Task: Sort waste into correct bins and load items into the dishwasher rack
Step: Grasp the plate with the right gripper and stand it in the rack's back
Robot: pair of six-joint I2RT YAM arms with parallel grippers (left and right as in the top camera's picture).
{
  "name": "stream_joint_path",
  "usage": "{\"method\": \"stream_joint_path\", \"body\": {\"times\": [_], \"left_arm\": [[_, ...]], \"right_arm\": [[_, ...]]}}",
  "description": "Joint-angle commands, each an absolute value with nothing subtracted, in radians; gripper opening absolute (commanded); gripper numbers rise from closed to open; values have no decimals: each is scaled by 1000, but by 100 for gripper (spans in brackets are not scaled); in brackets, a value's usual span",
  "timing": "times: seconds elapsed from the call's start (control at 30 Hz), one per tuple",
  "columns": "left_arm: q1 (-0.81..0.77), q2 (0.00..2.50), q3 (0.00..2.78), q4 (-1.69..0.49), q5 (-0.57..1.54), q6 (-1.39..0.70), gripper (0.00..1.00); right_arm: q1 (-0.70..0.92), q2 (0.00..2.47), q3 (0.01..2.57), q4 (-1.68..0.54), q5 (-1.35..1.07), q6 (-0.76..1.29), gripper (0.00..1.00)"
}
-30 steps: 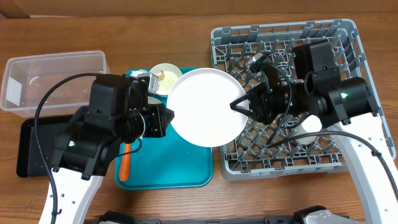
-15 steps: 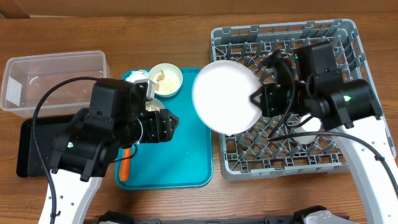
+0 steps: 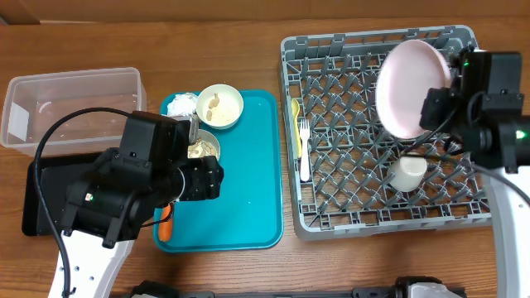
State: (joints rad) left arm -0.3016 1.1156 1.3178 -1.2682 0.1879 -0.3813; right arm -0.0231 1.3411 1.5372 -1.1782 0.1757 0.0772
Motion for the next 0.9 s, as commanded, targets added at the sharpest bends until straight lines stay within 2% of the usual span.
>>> {"method": "stream_joint_path", "body": {"times": [0.0, 0.4, 0.63, 0.7, 0.8, 0.87], "left_arm": [[-310, 1103, 1345, -1264, 169, -358, 72], [-310, 1103, 1345, -1252, 169, -343, 71], [-310, 1103, 1345, -1240, 168, -343, 72], [-310, 1103, 1345, -1234, 169, -343, 72], [-310, 1103, 1345, -1230, 169, -344, 72], [-310, 1103, 1345, -1230, 169, -344, 73]], "right_arm": [[-87, 1405, 1564, -1166, 240, -12, 4], [-159, 1565, 1564, -1004, 293, -104, 4], [-157, 1588, 1531, -1013, 276, -132, 4], [-157, 1588, 1511, -1007, 266, -131, 10], [-157, 1588, 1497, -1005, 222, -131, 12], [-156, 1587, 1497, -1007, 212, -131, 20]]}}
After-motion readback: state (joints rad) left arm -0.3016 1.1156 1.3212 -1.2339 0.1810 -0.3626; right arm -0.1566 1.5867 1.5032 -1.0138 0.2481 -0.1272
